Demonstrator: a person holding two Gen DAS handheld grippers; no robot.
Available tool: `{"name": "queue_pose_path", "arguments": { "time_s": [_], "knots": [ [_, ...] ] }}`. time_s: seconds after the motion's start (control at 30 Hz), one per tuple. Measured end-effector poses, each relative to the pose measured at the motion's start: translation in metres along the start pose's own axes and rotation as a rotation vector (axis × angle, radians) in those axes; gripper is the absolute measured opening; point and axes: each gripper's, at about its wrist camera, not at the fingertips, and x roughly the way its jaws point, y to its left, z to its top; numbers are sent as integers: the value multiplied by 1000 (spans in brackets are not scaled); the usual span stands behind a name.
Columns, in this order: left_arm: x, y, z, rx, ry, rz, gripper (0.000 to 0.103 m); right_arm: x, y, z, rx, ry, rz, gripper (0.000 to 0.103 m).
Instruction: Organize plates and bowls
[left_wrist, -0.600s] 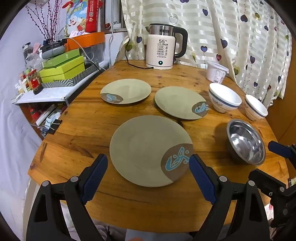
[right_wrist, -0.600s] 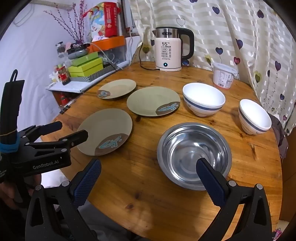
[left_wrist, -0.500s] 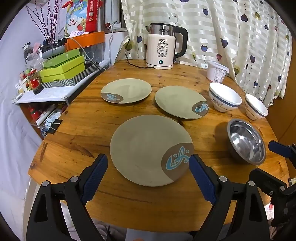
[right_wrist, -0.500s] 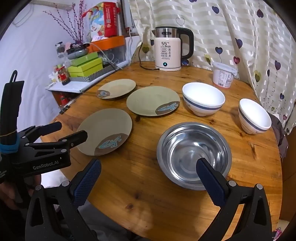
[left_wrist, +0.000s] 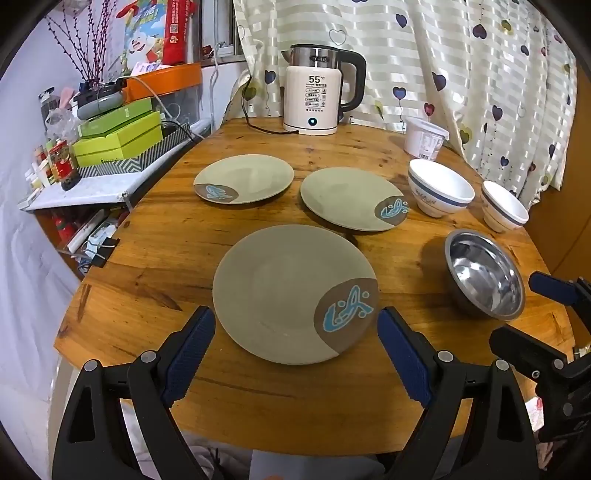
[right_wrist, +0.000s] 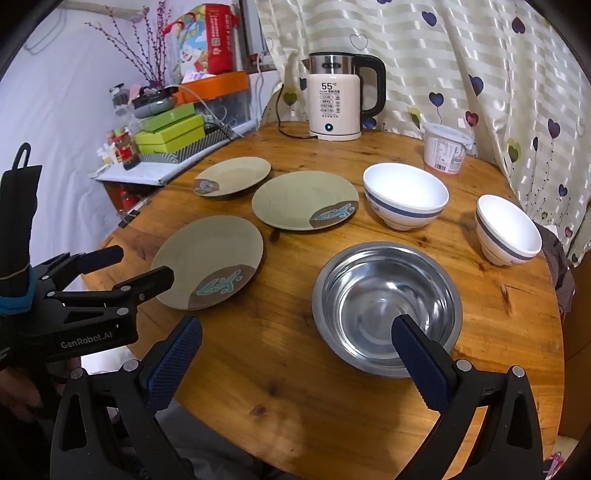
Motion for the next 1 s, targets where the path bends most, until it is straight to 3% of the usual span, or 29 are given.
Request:
{"name": "queue_pose_path", "arguments": {
  "time_s": [1.0],
  "knots": [
    [4, 7, -3, -23, 24, 2, 90, 0, 1, 1, 3, 5, 2, 103]
  ]
}}
